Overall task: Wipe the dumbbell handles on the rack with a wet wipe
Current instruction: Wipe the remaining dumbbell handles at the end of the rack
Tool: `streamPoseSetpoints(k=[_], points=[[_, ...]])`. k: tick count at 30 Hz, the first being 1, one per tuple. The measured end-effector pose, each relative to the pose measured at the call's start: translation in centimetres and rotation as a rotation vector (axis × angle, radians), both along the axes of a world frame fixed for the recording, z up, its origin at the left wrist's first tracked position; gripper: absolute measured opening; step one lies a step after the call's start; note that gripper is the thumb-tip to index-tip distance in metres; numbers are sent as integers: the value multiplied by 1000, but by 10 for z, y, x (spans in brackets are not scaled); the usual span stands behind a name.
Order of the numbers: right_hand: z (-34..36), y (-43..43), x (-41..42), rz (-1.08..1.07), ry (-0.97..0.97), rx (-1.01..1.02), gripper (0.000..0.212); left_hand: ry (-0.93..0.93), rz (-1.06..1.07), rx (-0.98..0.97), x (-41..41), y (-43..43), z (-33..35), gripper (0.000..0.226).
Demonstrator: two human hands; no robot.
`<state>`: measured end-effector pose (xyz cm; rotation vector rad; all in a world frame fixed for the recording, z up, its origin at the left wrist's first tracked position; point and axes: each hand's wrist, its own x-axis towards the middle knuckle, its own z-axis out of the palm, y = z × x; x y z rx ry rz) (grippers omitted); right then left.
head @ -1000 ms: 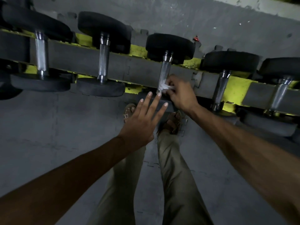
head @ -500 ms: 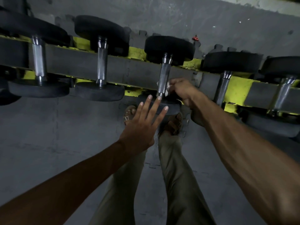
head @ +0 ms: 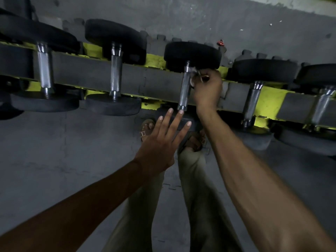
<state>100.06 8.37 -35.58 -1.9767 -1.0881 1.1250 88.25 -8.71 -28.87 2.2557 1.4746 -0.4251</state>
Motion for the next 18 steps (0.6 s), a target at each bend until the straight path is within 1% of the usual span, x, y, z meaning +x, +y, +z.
streamPoseSetpoints(k=[1, 2, 4, 5, 7, 9, 10, 12, 13, 14, 16, 17, 18], points=[[0, -6, 3, 146, -134, 119, 5, -3, 0, -3, 0, 0, 0, 108], [3, -12, 4, 275, -205, 234, 5, -3, -1, -1, 0, 0, 0, 108], [3, -17, 10, 465, -277, 421, 11, 0, 1, 2, 0, -1, -1, 108], [0, -15, 15, 548, -302, 479, 16, -6, 6, 1, 1, -2, -2, 109], [-5, -9, 26, 730, -400, 527, 27, -7, 12, -4, 1, -2, -3, 109], [-5, -5, 33, 906, -498, 523, 37, 7, 6, 0, 2, -2, -3, 106], [-3, -4, 34, 980, -557, 526, 39, 7, 4, 4, 2, -2, -3, 103], [4, 3, 32, 1106, -685, 508, 35, 1, 3, 2, 3, -1, -1, 98], [9, 7, 28, 1207, -709, 468, 33, 7, 2, -2, 3, -1, 0, 98], [14, 9, 23, 1362, -702, 403, 32, 14, 4, -7, 2, 0, 1, 100], [26, 9, 14, 1768, -671, 259, 32, 18, 8, -15, 2, 0, 2, 107], [32, 11, 10, 1913, -662, 212, 31, 17, 7, -15, 2, 0, 2, 109], [37, 16, 9, 1984, -676, 229, 30, 18, 3, -13, 3, -1, 2, 109]])
